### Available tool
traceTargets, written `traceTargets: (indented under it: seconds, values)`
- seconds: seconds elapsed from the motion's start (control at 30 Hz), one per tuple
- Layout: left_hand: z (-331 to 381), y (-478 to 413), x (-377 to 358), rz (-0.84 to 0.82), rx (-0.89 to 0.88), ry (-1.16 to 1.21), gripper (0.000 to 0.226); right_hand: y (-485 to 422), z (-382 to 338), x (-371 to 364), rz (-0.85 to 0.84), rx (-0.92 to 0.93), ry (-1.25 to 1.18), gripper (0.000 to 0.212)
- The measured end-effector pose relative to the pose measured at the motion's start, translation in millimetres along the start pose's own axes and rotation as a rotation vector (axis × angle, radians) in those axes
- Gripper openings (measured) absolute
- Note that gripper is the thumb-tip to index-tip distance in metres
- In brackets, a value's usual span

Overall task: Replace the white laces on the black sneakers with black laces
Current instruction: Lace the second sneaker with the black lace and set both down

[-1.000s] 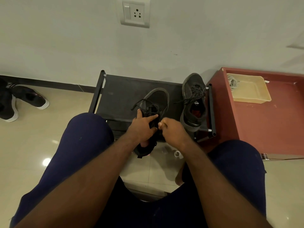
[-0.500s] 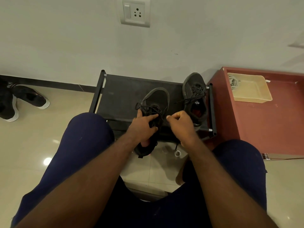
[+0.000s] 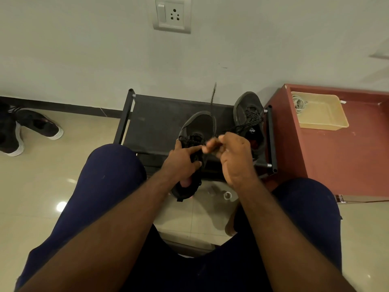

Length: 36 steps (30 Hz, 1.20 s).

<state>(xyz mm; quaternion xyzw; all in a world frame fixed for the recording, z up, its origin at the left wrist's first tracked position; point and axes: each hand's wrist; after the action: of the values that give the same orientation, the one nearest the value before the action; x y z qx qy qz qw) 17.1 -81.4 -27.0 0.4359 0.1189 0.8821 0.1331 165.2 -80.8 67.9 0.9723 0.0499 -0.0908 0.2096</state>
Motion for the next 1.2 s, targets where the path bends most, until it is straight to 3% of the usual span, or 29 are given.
traceTargets:
  seconds: [0.07, 0.1, 0.17, 0.2, 0.27, 0.37, 0.43, 0.63, 0.77, 0.97, 1.03, 1.13, 1.2]
  values:
    - [0.4, 0.3, -0.4, -0.002, 0.002, -0.004, 0.060, -5.9, 2.4, 6.1, 0.165, -0.116, -0.097, 0.028]
    - [0.1, 0.3, -0.9, 0.000, 0.001, -0.003, 0.060, -11.5, 6.6, 10.7, 0.252, -0.142, -0.007, 0.025]
    - [-0.4, 0.4, -0.8, 0.007, -0.005, 0.005, 0.061, -24.8, 22.5, 22.6, 0.335, -0.142, 0.425, 0.012]
    - [-0.4, 0.4, -0.5, 0.010, -0.007, 0.008, 0.061, -29.1, 31.6, 28.6, 0.323, -0.167, 0.653, 0.008]
    - [0.2, 0.5, 0.1, 0.014, -0.008, 0.010, 0.060, -35.2, 49.3, 35.6, 0.245, -0.260, 0.986, 0.035]
    - [-2.6, -1.5, -1.8, 0.029, -0.021, 0.012, 0.060, -35.4, 62.8, 29.9, 0.007, -0.293, 1.246, 0.024]
    - [-5.2, -3.0, -2.7, 0.029, -0.022, 0.015, 0.060, -33.2, 63.9, 24.2, -0.039, -0.217, 1.239, 0.029]
    - [-0.3, -1.3, -0.3, 0.000, 0.009, -0.016, 0.059, -18.0, 22.8, 11.6, 0.232, 0.161, 0.739, 0.041]
    - [0.5, -1.6, 0.7, -0.007, 0.019, -0.012, 0.058, -7.4, 12.3, 15.3, 0.279, 0.262, 0.578, 0.039]
    - [-0.1, -1.4, 1.3, 0.005, -0.003, -0.009, 0.059, -7.3, 8.6, 26.2, 0.427, 0.093, 0.508, 0.043]
    - [-0.4, -1.0, 1.2, 0.007, -0.008, -0.017, 0.059, -7.0, 9.3, 35.1, 0.399, -0.078, 0.609, 0.044]
    - [0.5, -0.4, 1.6, 0.017, -0.012, -0.017, 0.059, -3.9, 22.8, 44.2, 0.206, -0.407, 0.857, 0.037]
    - [0.5, -0.8, 1.9, 0.030, -0.014, -0.007, 0.059, -3.3, 36.8, 44.3, 0.129, -0.393, 1.160, 0.029]
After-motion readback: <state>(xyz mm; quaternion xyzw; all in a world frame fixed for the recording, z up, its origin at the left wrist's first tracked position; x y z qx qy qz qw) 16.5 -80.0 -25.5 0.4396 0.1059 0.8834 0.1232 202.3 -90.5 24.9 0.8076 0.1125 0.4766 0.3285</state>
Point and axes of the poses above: each hand's wrist, its own y-axis away from the middle knuckle, its own x-axis out of the back of the hand, z = x × y, and after that the axes turned 11 degrees about -x, right-handed
